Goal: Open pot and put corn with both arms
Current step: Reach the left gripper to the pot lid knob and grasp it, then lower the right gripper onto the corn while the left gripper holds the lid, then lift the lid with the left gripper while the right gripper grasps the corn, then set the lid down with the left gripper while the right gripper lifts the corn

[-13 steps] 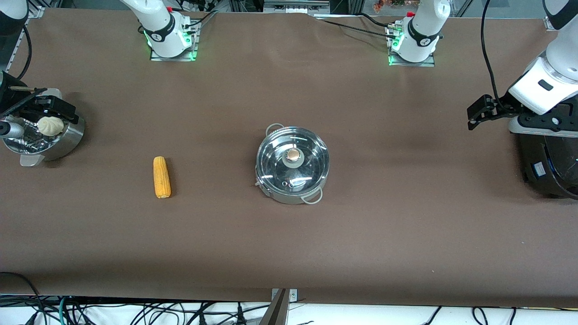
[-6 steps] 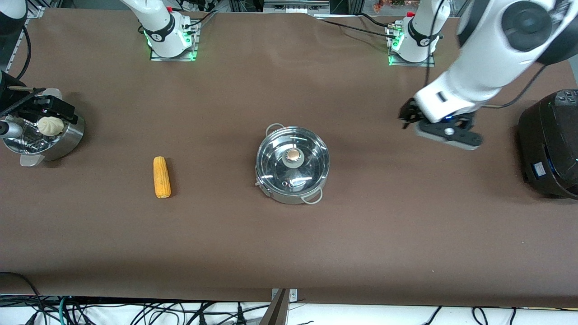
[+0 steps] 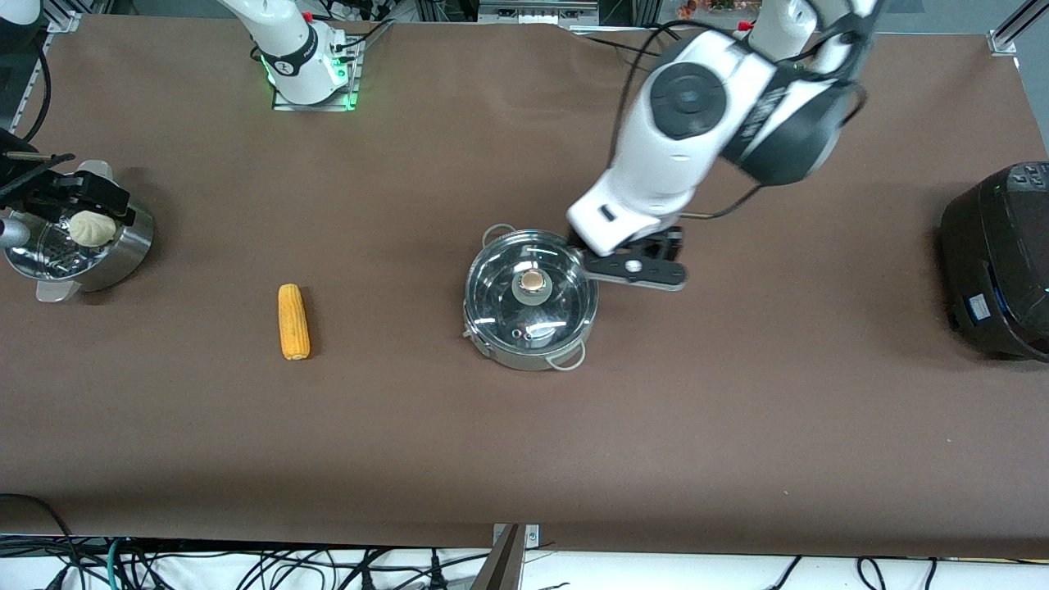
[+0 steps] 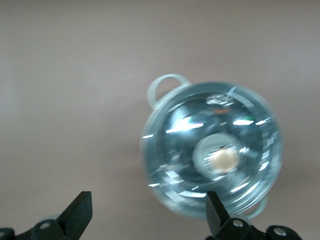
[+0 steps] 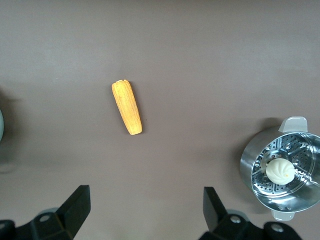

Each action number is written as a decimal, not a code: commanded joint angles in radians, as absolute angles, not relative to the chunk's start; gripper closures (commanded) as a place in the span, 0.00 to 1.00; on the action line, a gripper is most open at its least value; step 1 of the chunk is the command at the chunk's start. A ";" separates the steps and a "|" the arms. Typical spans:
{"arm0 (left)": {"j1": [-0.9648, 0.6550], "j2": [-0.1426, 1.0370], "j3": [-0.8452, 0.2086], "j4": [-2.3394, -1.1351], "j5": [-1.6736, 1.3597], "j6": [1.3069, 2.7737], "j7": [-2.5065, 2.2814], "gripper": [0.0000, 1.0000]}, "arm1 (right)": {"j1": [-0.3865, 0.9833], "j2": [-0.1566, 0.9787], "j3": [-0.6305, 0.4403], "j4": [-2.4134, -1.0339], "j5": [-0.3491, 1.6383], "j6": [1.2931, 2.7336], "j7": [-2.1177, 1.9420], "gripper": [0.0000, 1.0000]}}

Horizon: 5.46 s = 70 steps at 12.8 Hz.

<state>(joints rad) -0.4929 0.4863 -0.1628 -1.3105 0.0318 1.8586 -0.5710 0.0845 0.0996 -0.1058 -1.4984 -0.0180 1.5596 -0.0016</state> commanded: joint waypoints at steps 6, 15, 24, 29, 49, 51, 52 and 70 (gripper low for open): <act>-0.612 0.638 -0.149 -1.252 0.199 2.023 -0.703 0.00 | 0.078 0.190 -0.110 -1.482 0.031 1.552 0.001 0.00; -0.617 0.710 -0.152 -1.252 0.196 2.037 -0.693 0.00 | 0.081 0.363 -0.109 -1.480 0.115 1.713 -0.012 0.00; -0.632 0.718 -0.152 -1.253 0.199 2.037 -0.690 0.15 | 0.164 0.561 -0.089 -1.537 0.123 2.106 -0.092 0.00; -0.632 0.726 -0.152 -1.252 0.198 2.039 -0.689 0.67 | 0.169 0.561 -0.087 -1.635 0.123 2.227 -0.137 0.00; -0.355 0.362 -0.153 -1.253 0.135 1.582 -0.291 0.95 | 0.166 0.534 -0.061 -2.011 0.126 2.666 -0.224 0.00; -0.254 0.338 -0.155 -1.288 0.135 1.557 -0.120 0.95 | 0.164 0.537 -0.061 -2.026 0.126 2.689 -0.238 0.00; -0.203 0.331 -0.155 -1.316 0.135 1.563 -0.050 0.95 | 0.164 0.537 -0.061 -2.034 0.124 2.703 -0.238 0.00; 0.132 0.423 -0.153 -2.112 0.074 2.577 0.370 0.68 | 0.170 0.210 0.093 -1.971 0.127 2.234 0.079 0.91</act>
